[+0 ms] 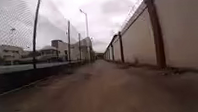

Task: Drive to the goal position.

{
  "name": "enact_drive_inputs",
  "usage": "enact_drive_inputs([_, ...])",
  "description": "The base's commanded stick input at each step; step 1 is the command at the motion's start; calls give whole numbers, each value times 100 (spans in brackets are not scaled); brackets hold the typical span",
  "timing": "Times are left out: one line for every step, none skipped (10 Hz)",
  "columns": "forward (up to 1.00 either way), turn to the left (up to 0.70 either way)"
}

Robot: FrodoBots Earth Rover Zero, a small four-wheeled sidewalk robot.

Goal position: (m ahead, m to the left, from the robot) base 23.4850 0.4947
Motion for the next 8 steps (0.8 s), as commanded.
enact_drive_inputs([70,-35])
enact_drive_inputs([70,-33])
enact_drive_inputs([70,-30])
enact_drive_inputs([70,-27])
enact_drive_inputs([70,0])
enact_drive_inputs([70,0])
enact_drive_inputs([70,0])
enact_drive_inputs([70,0])
